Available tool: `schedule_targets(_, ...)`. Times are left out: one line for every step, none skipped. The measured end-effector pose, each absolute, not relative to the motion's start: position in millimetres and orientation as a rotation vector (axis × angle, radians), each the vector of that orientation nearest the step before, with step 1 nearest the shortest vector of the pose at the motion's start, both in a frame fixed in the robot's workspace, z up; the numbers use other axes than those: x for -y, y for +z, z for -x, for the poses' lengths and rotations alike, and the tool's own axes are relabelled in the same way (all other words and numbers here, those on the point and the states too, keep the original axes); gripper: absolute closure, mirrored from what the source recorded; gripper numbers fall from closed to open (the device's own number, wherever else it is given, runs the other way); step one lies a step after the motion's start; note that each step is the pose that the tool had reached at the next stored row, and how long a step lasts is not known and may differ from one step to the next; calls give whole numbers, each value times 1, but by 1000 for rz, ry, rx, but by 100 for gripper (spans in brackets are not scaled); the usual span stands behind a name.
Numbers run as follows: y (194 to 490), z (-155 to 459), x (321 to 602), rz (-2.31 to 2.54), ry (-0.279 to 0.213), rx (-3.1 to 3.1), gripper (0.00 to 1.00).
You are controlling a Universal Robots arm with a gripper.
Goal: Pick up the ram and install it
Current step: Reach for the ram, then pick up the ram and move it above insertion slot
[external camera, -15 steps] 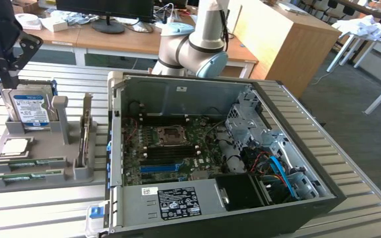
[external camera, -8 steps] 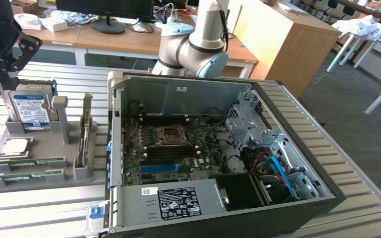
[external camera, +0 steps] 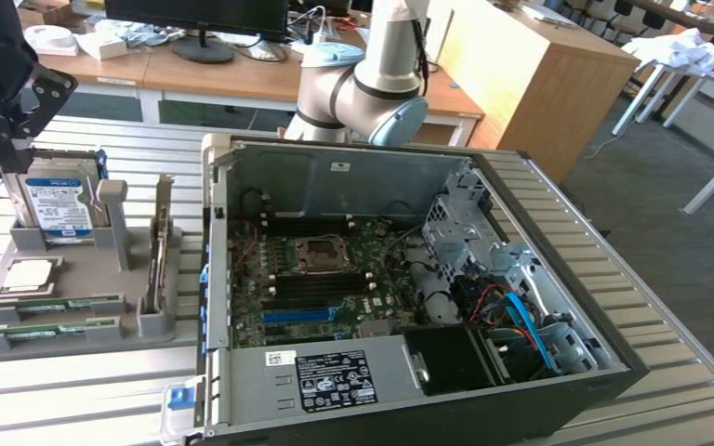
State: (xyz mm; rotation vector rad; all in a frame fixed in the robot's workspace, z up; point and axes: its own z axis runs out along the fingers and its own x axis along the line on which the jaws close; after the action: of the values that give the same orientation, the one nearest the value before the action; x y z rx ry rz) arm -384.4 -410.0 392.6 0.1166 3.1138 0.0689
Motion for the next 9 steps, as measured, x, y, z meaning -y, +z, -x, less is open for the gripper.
schedule_targets(393, 384, 410, -117, 69, -3114, 90)
schedule_targets(393, 384, 410, -117, 69, -3114, 90)
schedule_targets(393, 384, 410, -117, 69, -3114, 90)
schedule_targets(393, 384, 410, -117, 69, -3114, 90)
schedule_targets(393, 384, 411, -117, 69, -3114, 90)
schedule_targets(393, 384, 411, -117, 69, -3114, 90)
schedule_targets(393, 384, 411, -117, 69, -3114, 90)
schedule_targets(393, 384, 411, -117, 69, -3114, 90)
schedule_targets(393, 384, 411, -117, 69, -3114, 90)
